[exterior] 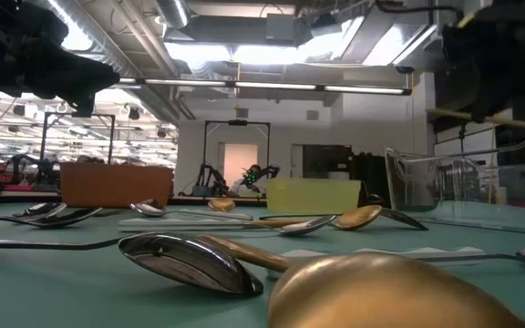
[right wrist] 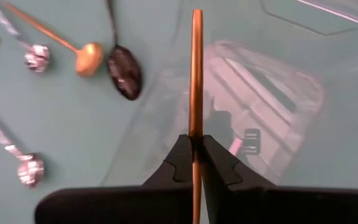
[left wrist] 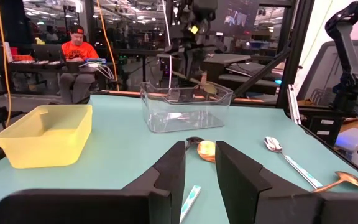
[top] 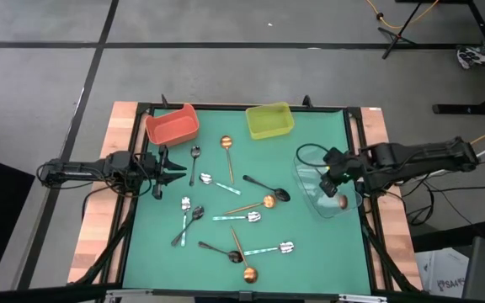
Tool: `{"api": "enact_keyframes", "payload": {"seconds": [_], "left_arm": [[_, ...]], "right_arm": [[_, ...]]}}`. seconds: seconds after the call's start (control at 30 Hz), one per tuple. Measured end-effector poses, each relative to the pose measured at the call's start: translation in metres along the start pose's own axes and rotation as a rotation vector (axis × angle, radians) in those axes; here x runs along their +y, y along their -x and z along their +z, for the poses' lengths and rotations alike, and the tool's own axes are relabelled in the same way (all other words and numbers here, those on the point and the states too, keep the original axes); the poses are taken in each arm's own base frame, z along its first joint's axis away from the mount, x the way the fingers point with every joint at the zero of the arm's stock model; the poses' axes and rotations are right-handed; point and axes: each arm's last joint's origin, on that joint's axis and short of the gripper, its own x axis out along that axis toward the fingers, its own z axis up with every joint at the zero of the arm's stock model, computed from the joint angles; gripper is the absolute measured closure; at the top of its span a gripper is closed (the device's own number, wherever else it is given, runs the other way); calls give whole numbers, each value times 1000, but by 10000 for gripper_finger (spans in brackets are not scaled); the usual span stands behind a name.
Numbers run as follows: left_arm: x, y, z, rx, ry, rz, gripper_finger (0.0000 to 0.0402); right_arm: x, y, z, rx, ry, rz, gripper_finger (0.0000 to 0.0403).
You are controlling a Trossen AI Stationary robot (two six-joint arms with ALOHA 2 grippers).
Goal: Sort silverware by color (type)
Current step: Put the top right gold spoon into the transparent bin
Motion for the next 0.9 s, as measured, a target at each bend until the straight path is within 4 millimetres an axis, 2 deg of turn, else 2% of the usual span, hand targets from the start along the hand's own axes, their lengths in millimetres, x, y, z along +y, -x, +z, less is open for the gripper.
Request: {"api": "enact_keyframes", "payload": {"seconds": [0.37,0.9], "left_arm": [[0,0,0,-1,0,0,319],[0,0,0,0,0,0,319]], "right_arm": [[-6,-24,-10,13,9,-42,403],[-20,-74,-31,-17,28,-50,403]]}}
